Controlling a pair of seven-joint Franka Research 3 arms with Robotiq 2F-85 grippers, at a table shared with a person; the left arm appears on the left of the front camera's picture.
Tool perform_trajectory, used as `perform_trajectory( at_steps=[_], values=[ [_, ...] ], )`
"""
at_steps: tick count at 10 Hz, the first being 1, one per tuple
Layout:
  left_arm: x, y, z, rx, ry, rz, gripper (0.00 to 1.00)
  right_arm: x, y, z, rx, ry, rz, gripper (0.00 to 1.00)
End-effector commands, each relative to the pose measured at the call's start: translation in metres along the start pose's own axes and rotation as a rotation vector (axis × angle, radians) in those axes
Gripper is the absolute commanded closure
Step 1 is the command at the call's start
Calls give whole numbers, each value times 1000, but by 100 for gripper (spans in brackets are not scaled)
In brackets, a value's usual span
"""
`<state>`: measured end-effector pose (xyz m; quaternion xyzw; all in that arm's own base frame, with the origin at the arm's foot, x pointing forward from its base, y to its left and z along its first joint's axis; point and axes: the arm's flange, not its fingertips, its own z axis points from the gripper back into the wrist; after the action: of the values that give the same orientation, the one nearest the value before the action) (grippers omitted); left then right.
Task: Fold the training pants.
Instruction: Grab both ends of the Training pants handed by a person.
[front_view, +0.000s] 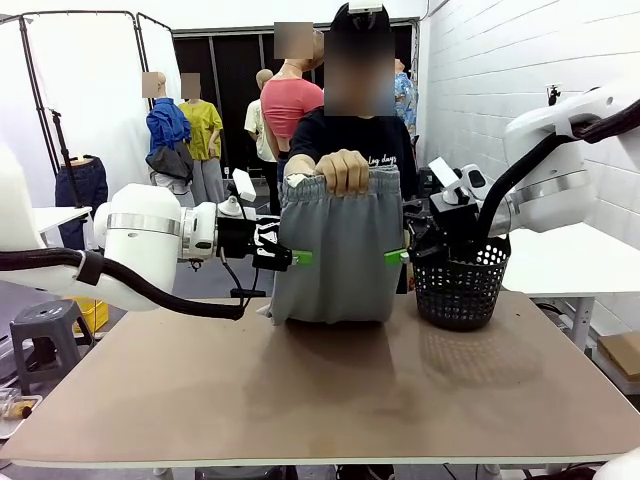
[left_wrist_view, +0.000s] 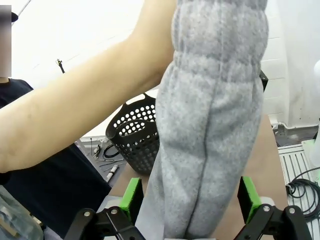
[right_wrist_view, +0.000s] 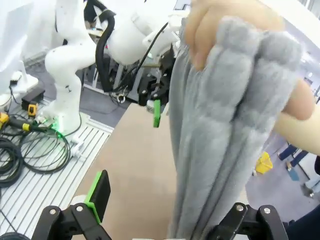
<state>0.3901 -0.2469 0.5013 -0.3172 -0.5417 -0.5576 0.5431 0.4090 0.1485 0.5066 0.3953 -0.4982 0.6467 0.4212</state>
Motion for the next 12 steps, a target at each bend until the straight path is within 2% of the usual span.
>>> perform_trajectory(
  at_steps=[1, 4, 6, 7, 9, 11, 12],
  values=[
    [-4, -5, -6, 7, -65, -18, 0, -2, -12, -9, -25, -70, -18, 0],
    [5, -4, -6, -5, -125, 10, 0, -5, -15, -19, -17, -43, -49, 0],
    [4, 1, -14, -60, -167, 16, 0, -4, -15, -17, -4, -55, -58, 0],
    [8, 1, -16, -87, -196, 17, 16, -5, -15, -17, -9, -77, -70, 6],
    [9, -1, -17, -105, -208, 33, 54, -6, -18, -12, -3, -185, -99, 45],
    [9, -2, -17, -132, -228, 55, 92, -9, -19, -14, -28, -153, -129, 83],
    [13, -4, -16, -145, -244, 66, 100, -10, -21, -15, -21, -167, -138, 100]
  ],
)
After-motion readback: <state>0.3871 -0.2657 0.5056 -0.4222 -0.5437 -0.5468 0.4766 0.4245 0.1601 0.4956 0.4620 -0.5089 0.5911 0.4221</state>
